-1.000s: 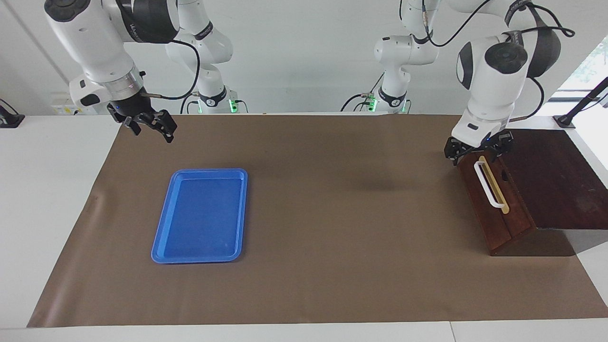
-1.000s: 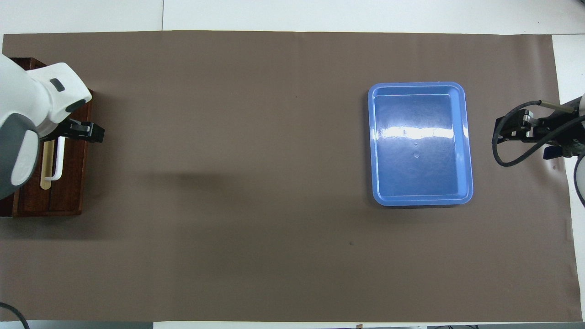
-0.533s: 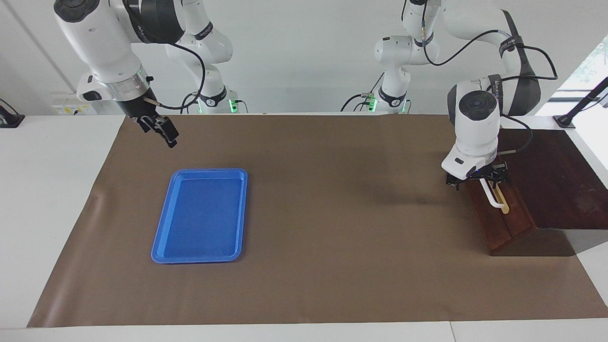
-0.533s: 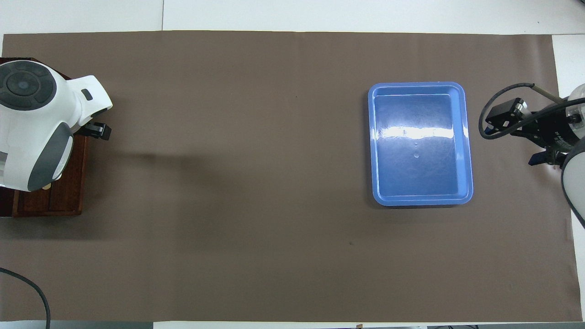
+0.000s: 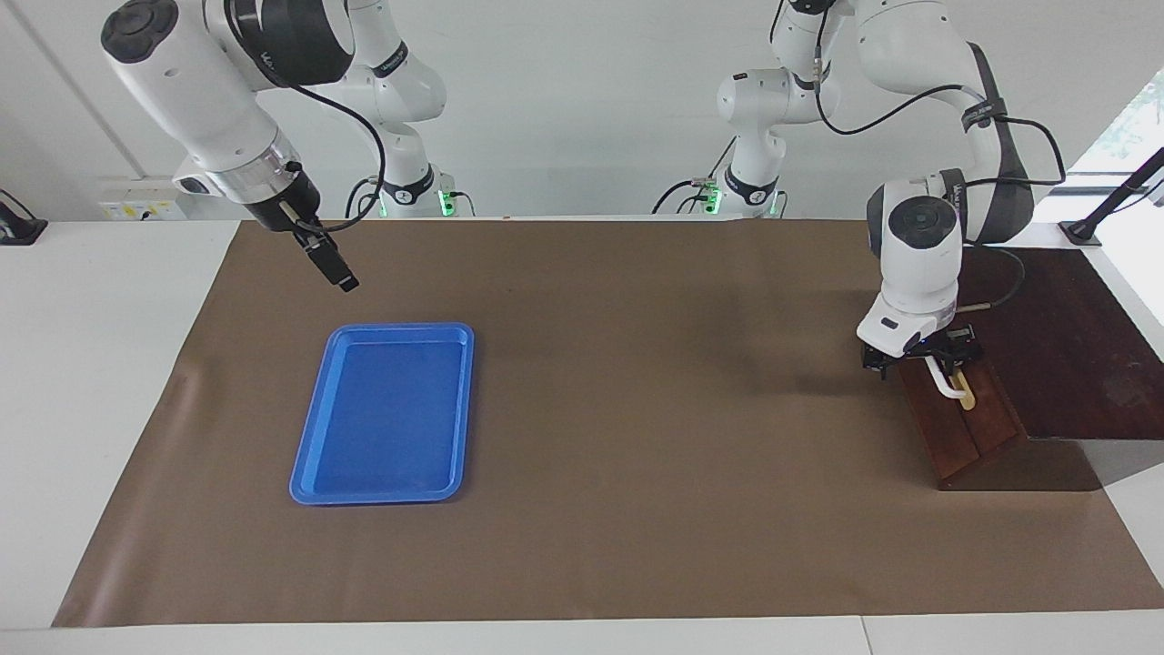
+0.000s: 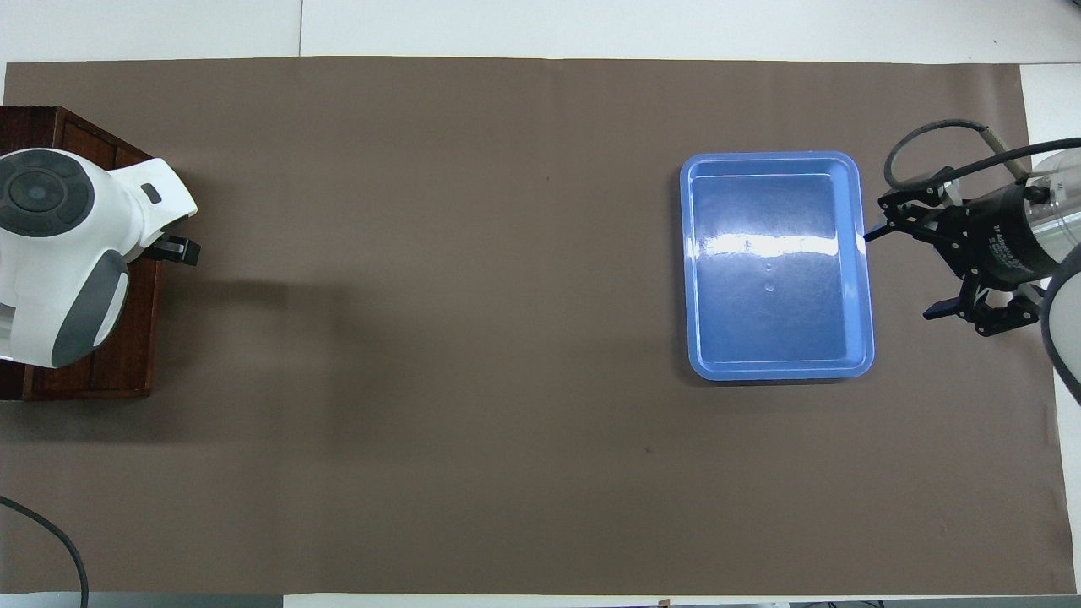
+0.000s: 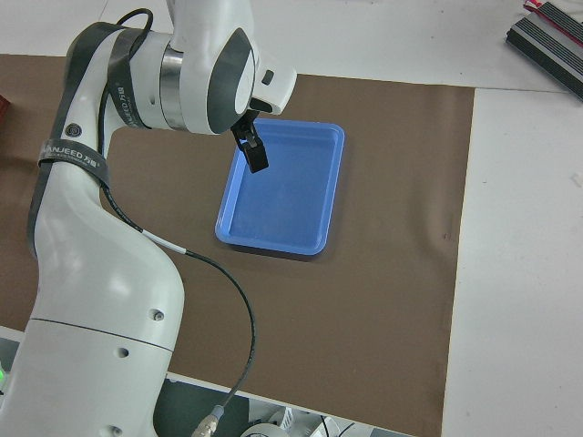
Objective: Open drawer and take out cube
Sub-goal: 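Pull the drawer open with the left gripper while the right gripper advances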
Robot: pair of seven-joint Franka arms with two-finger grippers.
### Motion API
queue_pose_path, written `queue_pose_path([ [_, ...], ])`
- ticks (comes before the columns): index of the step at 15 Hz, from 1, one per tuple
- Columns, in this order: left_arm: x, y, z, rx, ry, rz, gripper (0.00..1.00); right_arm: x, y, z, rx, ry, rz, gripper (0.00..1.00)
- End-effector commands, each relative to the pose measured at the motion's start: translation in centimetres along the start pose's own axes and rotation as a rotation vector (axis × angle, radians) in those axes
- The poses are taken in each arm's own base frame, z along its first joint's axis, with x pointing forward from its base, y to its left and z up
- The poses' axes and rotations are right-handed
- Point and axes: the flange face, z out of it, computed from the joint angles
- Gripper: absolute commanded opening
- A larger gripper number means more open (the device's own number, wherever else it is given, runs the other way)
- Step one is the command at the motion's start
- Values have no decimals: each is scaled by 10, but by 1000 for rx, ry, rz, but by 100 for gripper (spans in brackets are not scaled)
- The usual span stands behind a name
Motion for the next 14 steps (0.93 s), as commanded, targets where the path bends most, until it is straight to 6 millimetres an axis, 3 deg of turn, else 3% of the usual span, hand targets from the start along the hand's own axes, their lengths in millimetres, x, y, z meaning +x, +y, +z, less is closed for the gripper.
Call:
queue_pose_path([
  [1,5,16,5,9,26,-25,100,1,-1,5,13,-30,95,100],
  [3,7,21,2,6,35,-54,100,-2,-5,9,30,-77,163,100],
  [10,21,90,-30,-56,66,-152,100,0,-12,20,36,-143,259,100],
  [14,22,113,-41,-81,71,-176,100,-3,-26,16,61,-209,378,99],
])
